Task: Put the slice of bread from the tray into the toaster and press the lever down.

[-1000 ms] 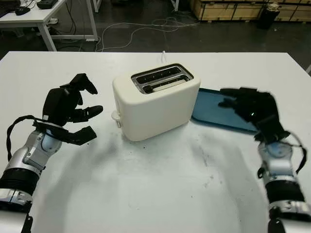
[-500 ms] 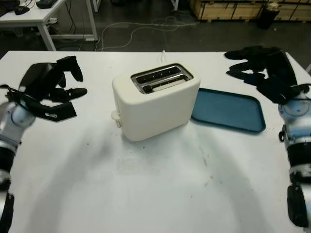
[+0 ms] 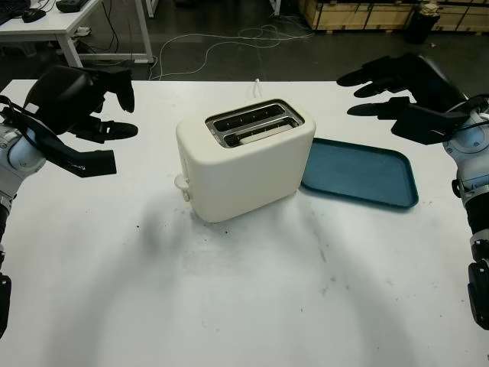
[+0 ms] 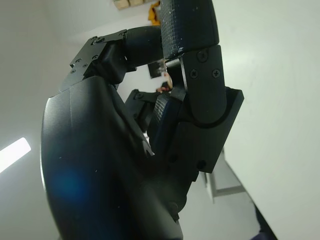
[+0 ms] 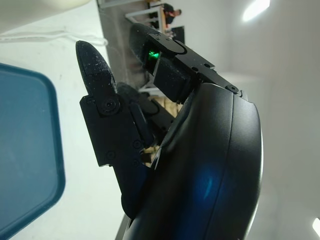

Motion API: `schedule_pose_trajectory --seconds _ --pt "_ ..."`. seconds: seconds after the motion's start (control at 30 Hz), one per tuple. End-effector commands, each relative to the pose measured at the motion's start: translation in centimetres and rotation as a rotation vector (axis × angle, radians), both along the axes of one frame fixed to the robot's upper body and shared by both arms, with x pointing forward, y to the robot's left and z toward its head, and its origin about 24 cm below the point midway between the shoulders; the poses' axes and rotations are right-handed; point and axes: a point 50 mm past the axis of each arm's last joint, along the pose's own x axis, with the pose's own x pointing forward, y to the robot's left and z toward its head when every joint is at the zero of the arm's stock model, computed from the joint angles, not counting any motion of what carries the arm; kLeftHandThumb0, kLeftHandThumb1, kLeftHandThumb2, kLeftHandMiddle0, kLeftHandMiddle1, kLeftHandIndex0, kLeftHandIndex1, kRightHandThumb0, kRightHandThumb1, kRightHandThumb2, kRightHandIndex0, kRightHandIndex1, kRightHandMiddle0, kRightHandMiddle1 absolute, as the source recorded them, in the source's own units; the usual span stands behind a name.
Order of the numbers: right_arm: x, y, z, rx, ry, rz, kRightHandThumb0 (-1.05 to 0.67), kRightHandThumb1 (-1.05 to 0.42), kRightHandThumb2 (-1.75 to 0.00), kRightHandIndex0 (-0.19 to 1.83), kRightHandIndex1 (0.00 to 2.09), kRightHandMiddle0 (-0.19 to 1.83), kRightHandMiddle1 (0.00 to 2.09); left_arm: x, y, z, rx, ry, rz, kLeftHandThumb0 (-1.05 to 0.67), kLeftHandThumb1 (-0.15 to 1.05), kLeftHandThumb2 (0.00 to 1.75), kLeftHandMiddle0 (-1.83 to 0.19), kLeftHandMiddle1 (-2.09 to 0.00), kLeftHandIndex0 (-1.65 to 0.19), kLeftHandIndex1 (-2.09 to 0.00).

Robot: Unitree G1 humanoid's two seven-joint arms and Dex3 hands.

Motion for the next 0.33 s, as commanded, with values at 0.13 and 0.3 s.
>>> schedule_pose_trajectory --seconds 0.13,0.3 --pt "-0.17 -0.03 0.62 -0.024 -0.017 0.008 -0.38 -0.76 0.00 1.09 0.06 0.99 0.01 -0.41 0.10 -0.33 0.000 -0.011 -0.002 -1.05 0.92 0.70 -0.62 -1.75 -0.36 -1.75" --pt "-0.22 -0.02 0.53 -0.023 -0.018 0.015 -0.38 -0.77 0.00 1.08 0.05 0.99 0.01 -0.51 0.05 -0.58 -0.012 0.005 -0.002 -1.05 0.92 0.65 -0.60 -1.75 -0.34 -1.75"
